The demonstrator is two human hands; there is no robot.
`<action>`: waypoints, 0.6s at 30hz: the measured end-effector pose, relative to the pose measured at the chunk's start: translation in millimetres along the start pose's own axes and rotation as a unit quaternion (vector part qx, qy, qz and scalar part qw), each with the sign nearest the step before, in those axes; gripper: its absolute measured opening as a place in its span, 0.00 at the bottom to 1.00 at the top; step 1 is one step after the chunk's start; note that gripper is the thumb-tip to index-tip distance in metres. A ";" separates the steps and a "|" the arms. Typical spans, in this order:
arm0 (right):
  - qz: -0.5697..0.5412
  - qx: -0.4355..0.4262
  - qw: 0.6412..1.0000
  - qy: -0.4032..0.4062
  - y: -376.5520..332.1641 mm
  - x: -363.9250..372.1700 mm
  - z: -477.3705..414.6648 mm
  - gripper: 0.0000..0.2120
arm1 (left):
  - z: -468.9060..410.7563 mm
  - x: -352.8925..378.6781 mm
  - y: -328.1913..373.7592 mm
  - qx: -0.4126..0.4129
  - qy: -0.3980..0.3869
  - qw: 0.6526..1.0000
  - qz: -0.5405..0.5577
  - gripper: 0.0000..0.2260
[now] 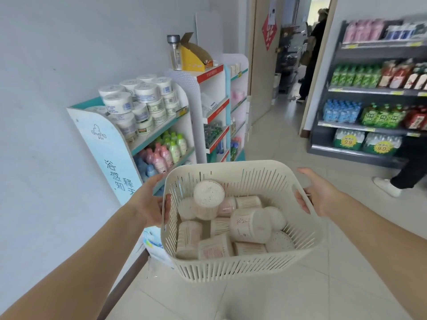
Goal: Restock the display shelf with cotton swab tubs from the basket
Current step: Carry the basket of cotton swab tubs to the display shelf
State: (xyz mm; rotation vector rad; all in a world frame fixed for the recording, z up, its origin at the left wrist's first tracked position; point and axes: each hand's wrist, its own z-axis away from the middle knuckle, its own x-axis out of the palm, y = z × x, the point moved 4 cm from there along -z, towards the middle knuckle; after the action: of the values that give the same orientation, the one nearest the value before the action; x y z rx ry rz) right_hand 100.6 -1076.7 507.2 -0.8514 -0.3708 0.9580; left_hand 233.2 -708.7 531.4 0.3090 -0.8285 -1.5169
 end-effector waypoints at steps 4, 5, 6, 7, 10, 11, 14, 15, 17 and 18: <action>-0.014 0.010 0.999 0.032 -15.1 -21.2 -30.8 0.27 | -39.8 31.8 15.5 -0.012 -0.015 1.000 -0.003 0.23; -0.016 0.016 0.999 0.039 -19.6 -24.8 -40.1 0.27 | -50.4 38.5 20.5 -0.019 -0.016 1.000 -0.001 0.23; -0.018 0.022 0.999 0.046 -25.7 -28.4 -50.9 0.27 | -62.7 46.3 27.0 -0.025 -0.018 1.000 0.001 0.24; -0.022 0.026 0.998 0.050 -31.6 -30.7 -61.0 0.27 | -72.7 53.3 32.8 -0.030 -0.019 0.999 0.003 0.24; -0.029 0.028 0.997 0.059 -53.9 -32.1 -90.4 0.27 | -102.0 70.3 51.0 -0.036 -0.026 0.999 0.009 0.26; -0.032 0.027 0.997 0.062 -62.4 -31.4 -99.8 0.27 | -112.9 74.2 58.2 -0.034 -0.027 0.999 0.018 0.26; -0.044 0.023 0.997 0.058 -88.9 -29.3 -124.9 0.26 | -141.6 88.3 84.6 -0.026 -0.023 0.999 0.018 0.26; -0.049 0.024 0.997 0.058 -96.5 -29.4 -132.0 0.26 | -149.8 92.8 94.4 -0.025 -0.019 0.999 0.013 0.26; -0.063 0.019 0.996 0.060 -111.9 -31.3 -146.2 0.26 | -164.0 104.3 113.8 -0.022 -0.020 0.999 0.014 0.26; -0.071 0.016 0.995 0.061 -119.5 -32.6 -153.0 0.25 | -170.2 110.5 122.3 -0.023 -0.027 0.999 0.021 0.26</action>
State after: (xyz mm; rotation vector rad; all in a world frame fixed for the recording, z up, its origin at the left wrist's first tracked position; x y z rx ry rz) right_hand 244.9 -1210.4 506.0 -0.8391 -0.3061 0.7747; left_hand 418.3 -856.3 523.8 0.2170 -0.8360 -1.5086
